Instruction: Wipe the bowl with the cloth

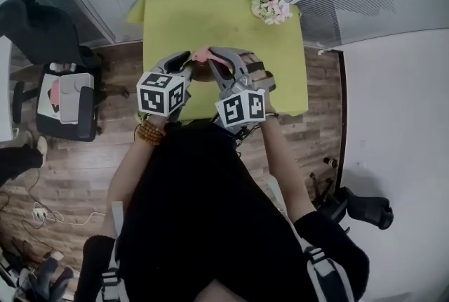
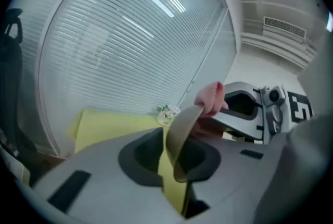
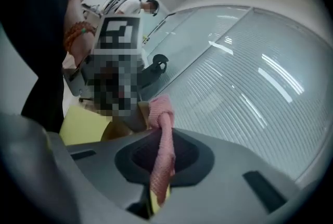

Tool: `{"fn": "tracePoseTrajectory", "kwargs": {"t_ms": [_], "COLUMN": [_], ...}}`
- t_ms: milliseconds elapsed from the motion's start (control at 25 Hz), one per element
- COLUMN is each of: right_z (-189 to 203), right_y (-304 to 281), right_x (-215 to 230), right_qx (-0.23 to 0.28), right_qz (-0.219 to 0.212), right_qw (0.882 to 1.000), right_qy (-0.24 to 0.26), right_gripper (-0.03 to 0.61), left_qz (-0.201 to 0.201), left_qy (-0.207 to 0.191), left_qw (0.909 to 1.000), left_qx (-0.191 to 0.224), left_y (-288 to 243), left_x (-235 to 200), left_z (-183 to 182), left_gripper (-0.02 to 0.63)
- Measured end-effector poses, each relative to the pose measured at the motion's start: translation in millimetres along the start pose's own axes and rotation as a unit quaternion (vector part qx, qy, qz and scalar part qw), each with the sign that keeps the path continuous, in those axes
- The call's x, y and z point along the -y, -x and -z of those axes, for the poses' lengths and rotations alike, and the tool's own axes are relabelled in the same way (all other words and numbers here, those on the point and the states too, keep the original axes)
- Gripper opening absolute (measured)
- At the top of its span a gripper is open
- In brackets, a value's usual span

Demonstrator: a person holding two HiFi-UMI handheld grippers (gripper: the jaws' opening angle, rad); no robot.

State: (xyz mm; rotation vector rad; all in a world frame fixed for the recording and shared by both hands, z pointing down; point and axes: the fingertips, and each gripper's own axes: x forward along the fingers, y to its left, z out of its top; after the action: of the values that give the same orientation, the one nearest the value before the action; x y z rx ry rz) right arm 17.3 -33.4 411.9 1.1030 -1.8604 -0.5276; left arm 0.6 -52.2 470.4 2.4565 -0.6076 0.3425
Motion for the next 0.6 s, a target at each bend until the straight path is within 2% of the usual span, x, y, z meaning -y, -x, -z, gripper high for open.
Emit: {"fn": "tracePoseTrajectory", "kwargs": {"t_ms": [40,80,160,280,360,400,520,560,600], "right_z": [-2.7,-4.6,-7.6,-6.4,-1.9,-0.2,1.1,2.3,5.2], "right_y": [-1.6,-2.6,-2.9,-5.0,-6.4,-6.2,-5.1,-7.1,-11.1], "right_x": [-0.9,-0.1,3.6,13.8,21.4,23.9,26.1,24.5,21.9], "right_qx": [-0.003,-0.002,0.008,0.026,0.04,0.049,0.074,0.074,0.067], "right_qz": [-0.001,0.002,0.019,0.05,0.067,0.076,0.101,0.1,0.093], "right_qw": [1.0,1.0,0.999,0.993,0.984,0.978,0.951,0.942,0.938], "right_qy": [0.013,0.009,-0.029,-0.106,-0.161,-0.19,-0.284,-0.311,-0.327], "right_gripper": [0.02,0.02,0.02,0.026,0.025,0.025,0.026,0.031,0.032], "left_qz": [0.005,0.015,0.036,0.048,0.055,0.061,0.083,0.087,0.092], "left_qy": [0.001,0.015,0.069,0.15,0.208,0.242,0.337,0.348,0.342], "left_qw": [1.0,0.9998,0.9969,0.9869,0.9748,0.9653,0.9295,0.9238,0.9248], "left_qx": [-0.002,-0.002,0.008,0.036,0.061,0.075,0.124,0.135,0.138], "left_y": [0.0,0.2,2.7,4.9,4.9,5.4,8.1,8.7,9.4], "left_x": [0.9,1.3,-0.5,-7.6,-13.6,-16.2,-23.6,-26.8,-29.4], "left_z": [-2.0,-3.1,-5.6,-13.4,-17.2,-17.9,-19.7,-20.4,-21.2], "left_gripper": [0.043,0.039,0.037,0.038,0.038,0.038,0.05,0.058,0.071]}}
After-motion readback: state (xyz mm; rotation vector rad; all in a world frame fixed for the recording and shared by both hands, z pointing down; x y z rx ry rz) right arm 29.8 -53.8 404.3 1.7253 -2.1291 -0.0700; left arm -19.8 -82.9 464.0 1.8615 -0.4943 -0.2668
